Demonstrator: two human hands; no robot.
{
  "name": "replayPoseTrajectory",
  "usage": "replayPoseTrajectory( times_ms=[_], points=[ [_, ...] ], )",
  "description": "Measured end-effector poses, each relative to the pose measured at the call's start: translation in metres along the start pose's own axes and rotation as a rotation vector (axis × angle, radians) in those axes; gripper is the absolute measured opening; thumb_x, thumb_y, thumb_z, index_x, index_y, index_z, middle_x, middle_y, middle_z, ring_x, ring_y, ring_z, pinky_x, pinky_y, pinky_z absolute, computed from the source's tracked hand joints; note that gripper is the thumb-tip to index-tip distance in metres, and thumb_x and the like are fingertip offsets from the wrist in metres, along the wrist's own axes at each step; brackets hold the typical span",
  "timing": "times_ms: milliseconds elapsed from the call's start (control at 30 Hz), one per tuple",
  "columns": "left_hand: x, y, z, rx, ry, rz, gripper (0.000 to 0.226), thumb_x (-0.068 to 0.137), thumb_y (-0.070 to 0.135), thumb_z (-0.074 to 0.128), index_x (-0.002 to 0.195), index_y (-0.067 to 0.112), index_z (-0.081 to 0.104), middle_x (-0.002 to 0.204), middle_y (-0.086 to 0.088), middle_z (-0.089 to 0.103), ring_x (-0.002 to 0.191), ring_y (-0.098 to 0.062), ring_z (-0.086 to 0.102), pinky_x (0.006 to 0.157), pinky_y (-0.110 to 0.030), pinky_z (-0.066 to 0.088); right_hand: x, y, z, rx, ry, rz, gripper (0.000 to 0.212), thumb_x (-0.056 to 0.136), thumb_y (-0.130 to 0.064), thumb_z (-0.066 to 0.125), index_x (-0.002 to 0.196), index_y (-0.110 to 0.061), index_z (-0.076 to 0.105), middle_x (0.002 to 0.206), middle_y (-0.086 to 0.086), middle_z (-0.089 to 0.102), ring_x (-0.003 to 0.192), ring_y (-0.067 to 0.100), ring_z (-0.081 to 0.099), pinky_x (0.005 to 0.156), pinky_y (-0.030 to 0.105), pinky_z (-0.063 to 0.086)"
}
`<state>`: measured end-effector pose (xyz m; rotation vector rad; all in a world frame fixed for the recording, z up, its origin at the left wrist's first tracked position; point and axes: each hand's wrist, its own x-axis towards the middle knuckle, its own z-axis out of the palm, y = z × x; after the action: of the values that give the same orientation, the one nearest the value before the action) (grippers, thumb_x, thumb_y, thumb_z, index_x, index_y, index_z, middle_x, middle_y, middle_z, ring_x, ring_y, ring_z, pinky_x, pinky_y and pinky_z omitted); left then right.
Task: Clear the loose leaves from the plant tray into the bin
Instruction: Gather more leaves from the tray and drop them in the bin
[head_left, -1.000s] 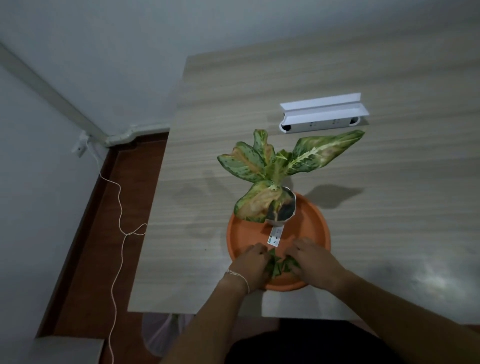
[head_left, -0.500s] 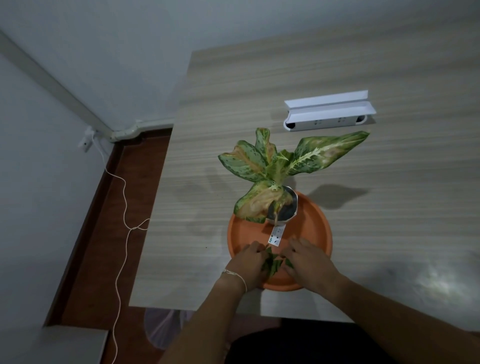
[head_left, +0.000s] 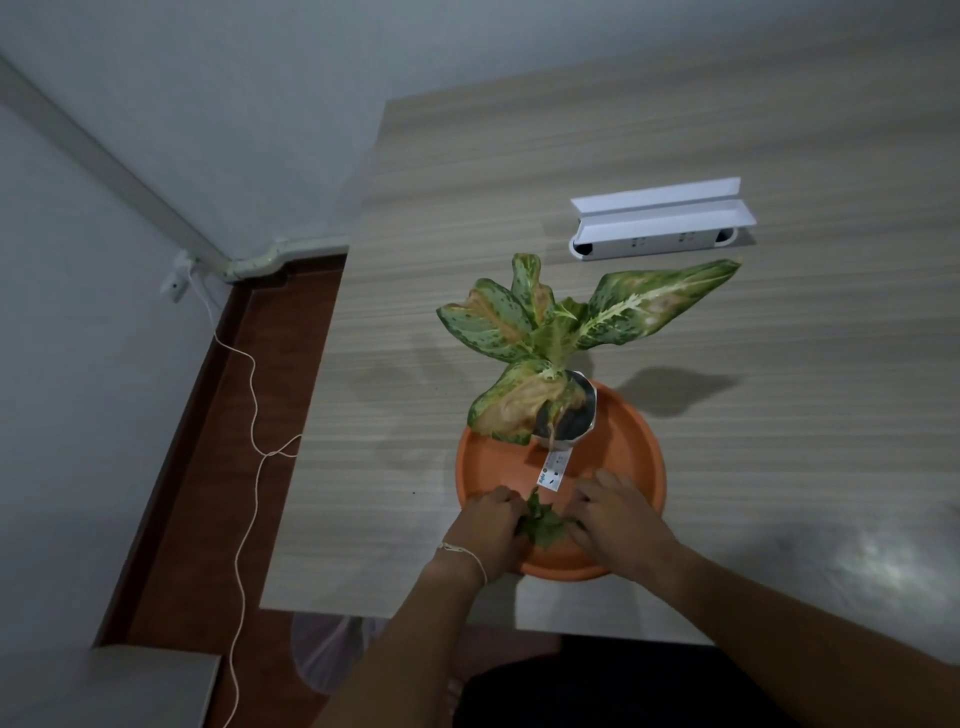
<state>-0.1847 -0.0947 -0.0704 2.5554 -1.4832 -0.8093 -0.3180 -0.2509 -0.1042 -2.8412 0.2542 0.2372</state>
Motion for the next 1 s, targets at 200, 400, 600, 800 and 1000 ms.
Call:
replayPoseTrajectory(
  times_ms=[200, 400, 600, 800, 1000],
  points=[
    [0.001, -0.002, 0.000, -0.012, 0.020, 0.005, 0.034, 0.076, 0.027, 0.066, 0.108, 0.015, 0.060, 0.110, -0.008, 0.055, 0.094, -0.030, 0.059, 0.079, -0.036, 0.051, -0.007, 0.013, -0.006, 0.035, 0.014, 0.073, 0.055, 0.069, -0.055, 0.054, 0.118, -0.033, 0.062, 0.103, -0.004, 0.060, 0.093, 0.020, 0.053, 0.078, 0.037, 0.048],
    [0.008, 0.002, 0.001, -0.009, -0.039, -0.004, 0.065, 0.072, 0.030, 0.073, 0.130, 0.019, 0.045, 0.126, -0.007, 0.043, 0.102, -0.031, 0.054, 0.085, -0.042, 0.055, 0.009, -0.009, -0.010, -0.063, -0.038, -0.014, 0.062, 0.070, -0.059, 0.061, 0.121, -0.024, 0.064, 0.108, 0.006, 0.065, 0.092, 0.027, 0.059, 0.074, 0.042, 0.051],
    [0.007, 0.001, 0.000, 0.115, -0.092, 0.052, 0.051, 0.083, 0.032, 0.061, 0.130, 0.017, 0.051, 0.122, -0.011, 0.045, 0.106, -0.034, 0.049, 0.092, -0.046, 0.049, 0.006, 0.006, -0.006, -0.064, -0.009, -0.053, 0.034, 0.088, -0.045, 0.047, 0.104, -0.030, 0.072, 0.104, 0.001, 0.064, 0.094, 0.022, 0.053, 0.080, 0.041, 0.051],
    [0.004, -0.005, -0.005, 0.176, -0.048, 0.065, 0.041, 0.082, 0.032, 0.060, 0.119, 0.014, 0.060, 0.113, -0.010, 0.052, 0.101, -0.032, 0.053, 0.090, -0.041, 0.046, -0.005, 0.032, -0.010, -0.048, -0.014, -0.073, 0.026, 0.084, -0.043, 0.053, 0.091, -0.029, 0.073, 0.095, -0.003, 0.064, 0.088, 0.019, 0.055, 0.075, 0.037, 0.052],
    [0.009, 0.000, -0.002, 0.088, -0.065, 0.022, 0.068, 0.074, 0.042, 0.068, 0.133, 0.029, 0.037, 0.131, -0.007, 0.041, 0.111, -0.031, 0.047, 0.092, -0.045, 0.052, -0.010, 0.032, -0.014, -0.030, -0.056, 0.016, 0.045, 0.077, -0.051, 0.051, 0.112, -0.029, 0.067, 0.108, 0.000, 0.060, 0.099, 0.021, 0.054, 0.082, 0.037, 0.053]
  ],
)
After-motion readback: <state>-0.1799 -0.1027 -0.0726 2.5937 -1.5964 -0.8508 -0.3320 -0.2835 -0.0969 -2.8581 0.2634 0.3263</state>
